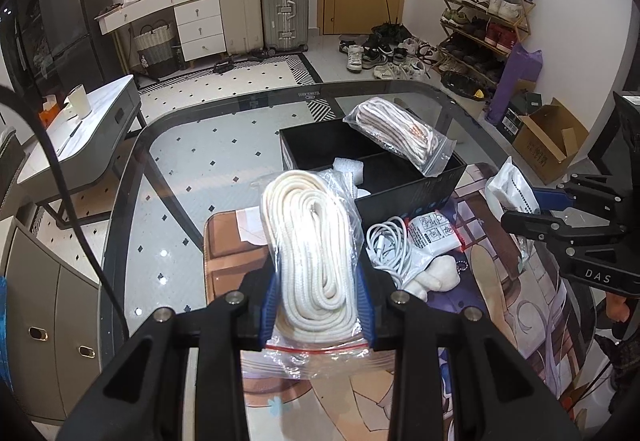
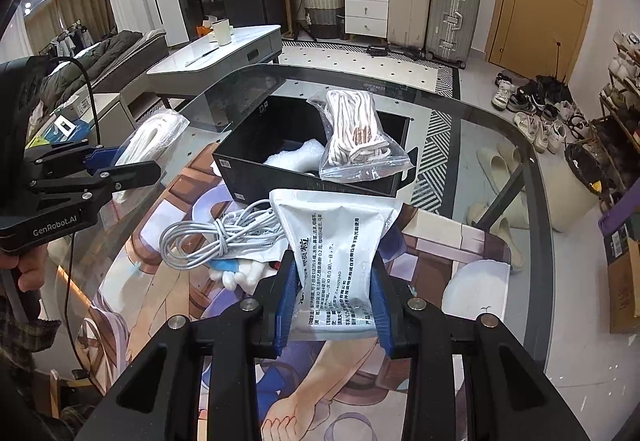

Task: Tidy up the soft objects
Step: 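Carry the rope bag with the left tool while the right tool carries the packet to the black box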

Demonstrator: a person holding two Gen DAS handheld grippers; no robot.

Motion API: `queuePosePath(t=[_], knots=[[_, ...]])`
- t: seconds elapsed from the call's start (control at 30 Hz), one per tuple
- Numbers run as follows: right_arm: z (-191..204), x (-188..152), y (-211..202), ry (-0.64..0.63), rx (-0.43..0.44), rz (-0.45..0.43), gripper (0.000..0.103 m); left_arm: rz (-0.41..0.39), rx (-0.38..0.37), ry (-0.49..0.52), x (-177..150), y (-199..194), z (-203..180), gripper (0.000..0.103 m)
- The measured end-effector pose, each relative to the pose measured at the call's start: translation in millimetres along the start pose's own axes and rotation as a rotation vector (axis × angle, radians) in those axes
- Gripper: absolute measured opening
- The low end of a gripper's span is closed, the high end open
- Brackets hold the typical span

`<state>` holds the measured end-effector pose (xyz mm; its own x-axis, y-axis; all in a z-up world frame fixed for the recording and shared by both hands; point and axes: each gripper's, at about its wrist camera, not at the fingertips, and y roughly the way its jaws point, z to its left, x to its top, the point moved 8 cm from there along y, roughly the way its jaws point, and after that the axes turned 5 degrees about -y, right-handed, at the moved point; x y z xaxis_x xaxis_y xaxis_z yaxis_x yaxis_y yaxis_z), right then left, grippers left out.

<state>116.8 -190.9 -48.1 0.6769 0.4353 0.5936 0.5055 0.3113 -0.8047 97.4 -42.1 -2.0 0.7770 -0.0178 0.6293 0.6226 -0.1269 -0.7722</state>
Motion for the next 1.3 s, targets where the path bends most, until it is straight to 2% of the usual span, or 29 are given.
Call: queuePosePath(t=[0.67, 1.3], knots=[[-8.1, 35.8, 1.3, -0.013, 0.005, -0.028, 0.034, -0.021, -0.028, 0.021, 39.9, 13.0, -5.6, 0.031], [-15.9, 68.0, 38.0, -0.012, 0.029, -0.008, 0.034, 0.000, -0.050, 0.028, 61.0, 43.4, 0.3, 0.031]])
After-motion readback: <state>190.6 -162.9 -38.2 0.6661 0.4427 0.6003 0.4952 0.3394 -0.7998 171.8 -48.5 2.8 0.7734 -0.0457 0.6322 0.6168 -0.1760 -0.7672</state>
